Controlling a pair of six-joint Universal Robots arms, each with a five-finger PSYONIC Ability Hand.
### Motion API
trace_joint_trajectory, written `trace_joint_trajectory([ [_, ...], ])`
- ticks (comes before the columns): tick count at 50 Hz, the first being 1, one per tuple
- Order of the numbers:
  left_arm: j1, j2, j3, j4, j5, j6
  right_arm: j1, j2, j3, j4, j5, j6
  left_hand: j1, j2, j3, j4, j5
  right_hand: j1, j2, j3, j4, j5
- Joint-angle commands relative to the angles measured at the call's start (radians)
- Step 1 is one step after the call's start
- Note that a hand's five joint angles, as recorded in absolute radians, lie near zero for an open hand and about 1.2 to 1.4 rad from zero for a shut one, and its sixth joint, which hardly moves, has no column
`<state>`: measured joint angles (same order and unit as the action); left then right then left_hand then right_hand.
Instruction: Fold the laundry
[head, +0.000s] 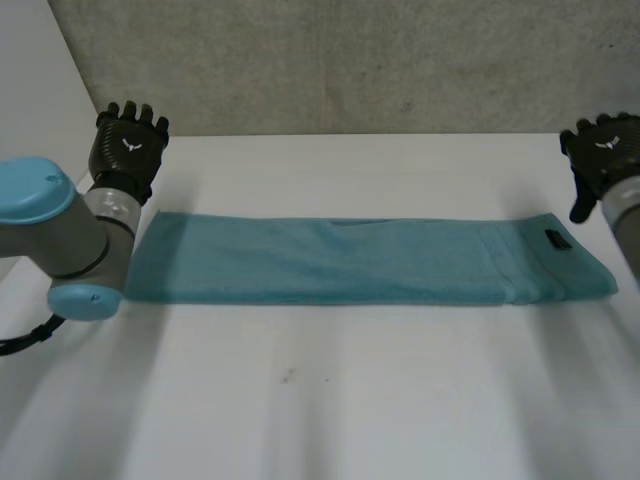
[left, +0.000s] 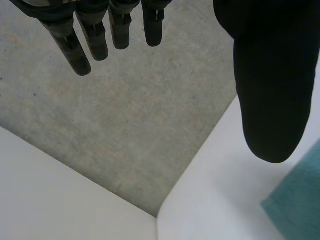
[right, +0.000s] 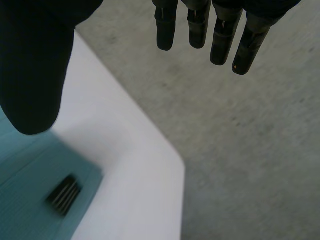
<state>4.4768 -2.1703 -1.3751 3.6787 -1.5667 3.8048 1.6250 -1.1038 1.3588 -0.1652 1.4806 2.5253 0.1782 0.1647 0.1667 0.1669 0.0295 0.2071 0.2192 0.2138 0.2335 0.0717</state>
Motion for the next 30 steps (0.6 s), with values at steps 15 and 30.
trace_joint_trajectory([
  [15,-0.004,0.265,-0.312,-0.154,0.008,-0.387,-0.286,0.060,0.099,0.245,-0.410,-0.008,-0.004,0.010,0.008,0.008,-0.029,0.453,0.441,0.447,0.427,0.414],
  [30,-0.004,0.264,-0.332,-0.146,0.007,-0.390,-0.298,0.205,0.063,0.144,-0.438,-0.013,-0.004,0.010,0.008,0.008,-0.029,0.562,0.550,0.555,0.536,0.523],
])
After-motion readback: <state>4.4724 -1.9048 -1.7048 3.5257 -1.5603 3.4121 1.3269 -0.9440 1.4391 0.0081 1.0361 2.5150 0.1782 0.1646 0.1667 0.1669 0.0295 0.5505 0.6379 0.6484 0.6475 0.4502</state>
